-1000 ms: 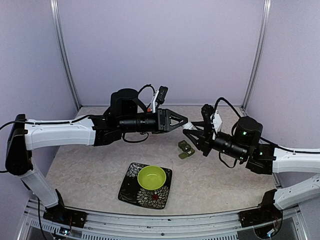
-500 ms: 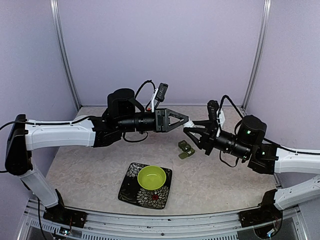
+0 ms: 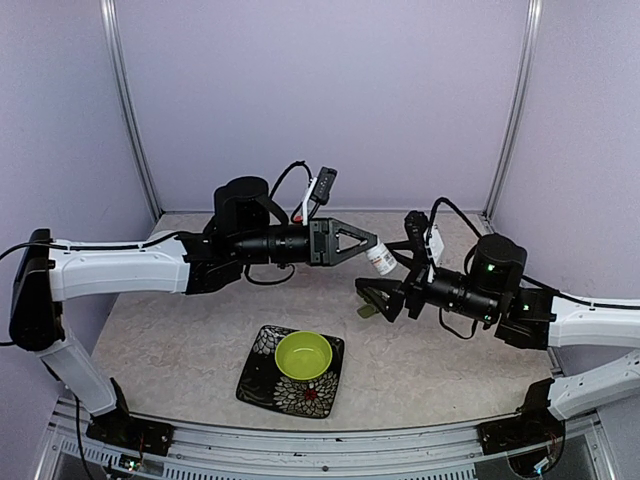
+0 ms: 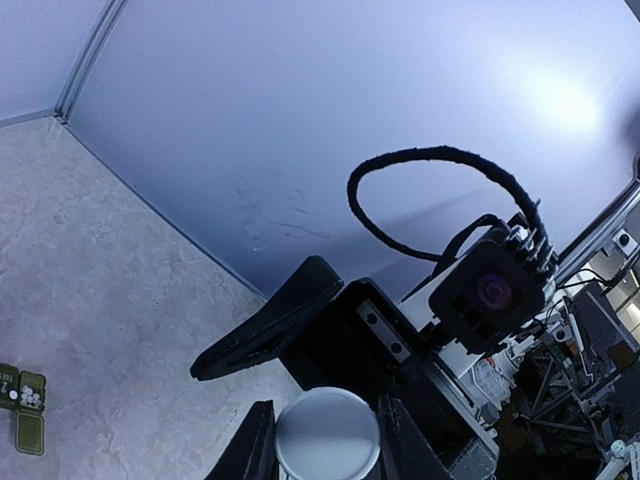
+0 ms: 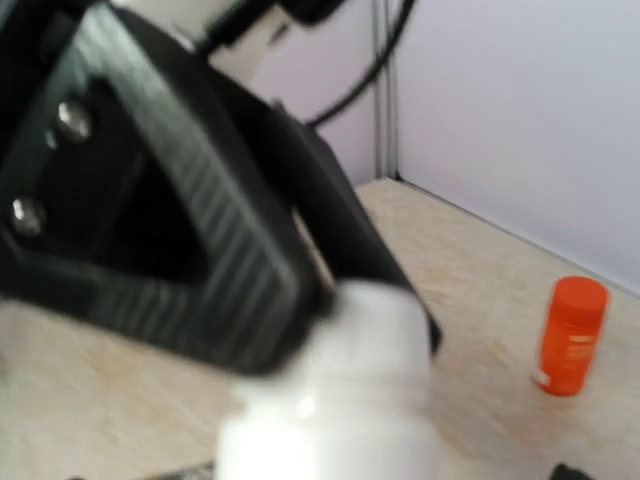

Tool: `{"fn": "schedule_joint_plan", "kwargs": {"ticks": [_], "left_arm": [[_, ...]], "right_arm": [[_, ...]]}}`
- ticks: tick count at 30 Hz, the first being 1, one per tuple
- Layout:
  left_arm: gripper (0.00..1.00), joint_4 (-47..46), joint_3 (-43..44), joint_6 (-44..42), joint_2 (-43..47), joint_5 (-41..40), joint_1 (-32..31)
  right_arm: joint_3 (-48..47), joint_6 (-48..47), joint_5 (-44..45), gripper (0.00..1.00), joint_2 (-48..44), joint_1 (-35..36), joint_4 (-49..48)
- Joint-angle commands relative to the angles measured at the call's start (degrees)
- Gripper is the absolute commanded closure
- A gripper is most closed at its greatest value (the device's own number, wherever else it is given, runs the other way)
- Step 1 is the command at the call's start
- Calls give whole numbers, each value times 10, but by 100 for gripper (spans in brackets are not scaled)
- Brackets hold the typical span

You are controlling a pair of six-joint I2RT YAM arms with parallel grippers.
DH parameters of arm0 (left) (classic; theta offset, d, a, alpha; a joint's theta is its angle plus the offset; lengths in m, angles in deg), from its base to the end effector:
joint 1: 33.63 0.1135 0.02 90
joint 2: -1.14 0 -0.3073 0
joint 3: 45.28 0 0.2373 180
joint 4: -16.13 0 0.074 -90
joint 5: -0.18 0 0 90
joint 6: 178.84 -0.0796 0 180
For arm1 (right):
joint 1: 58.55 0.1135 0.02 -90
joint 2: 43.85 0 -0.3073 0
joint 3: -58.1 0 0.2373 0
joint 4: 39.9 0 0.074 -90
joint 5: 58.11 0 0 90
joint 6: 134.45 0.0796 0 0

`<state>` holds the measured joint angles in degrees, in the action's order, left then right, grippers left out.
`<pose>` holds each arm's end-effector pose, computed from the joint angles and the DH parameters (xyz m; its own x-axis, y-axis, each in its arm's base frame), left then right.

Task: Sort the pills into containers
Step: Pass from the right arm to the left, then place the pill bottle at the center of the board.

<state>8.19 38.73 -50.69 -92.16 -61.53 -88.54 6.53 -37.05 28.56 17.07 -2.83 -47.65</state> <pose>0.2082 -0.3620 0.3786 -0.6240 -0.0580 -0.7793 0.7724 0.1051 -0.6263 0.1416 0.2160 0.3392 -0.1261 0.0434 -0.9911 -0.8484 0.5130 0.1304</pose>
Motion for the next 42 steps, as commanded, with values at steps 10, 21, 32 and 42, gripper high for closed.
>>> {"fn": "schedule_joint_plan", "kwargs": {"ticks": [10, 21, 32, 42], "left_arm": [[72, 179, -61, -133, 101, -265, 87], [70, 235, -114, -212, 78, -484, 167], [72, 165, -127, -234, -20, -539, 243], [72, 111, -35, -254, -148, -524, 262]], "right_arm": [[-3, -64, 68, 0, -42, 2, 70], [11, -61, 100, 0, -38, 2, 65], [23, -52, 116, 0, -26, 1, 50], [31, -45, 123, 0, -31, 0, 53]]}}
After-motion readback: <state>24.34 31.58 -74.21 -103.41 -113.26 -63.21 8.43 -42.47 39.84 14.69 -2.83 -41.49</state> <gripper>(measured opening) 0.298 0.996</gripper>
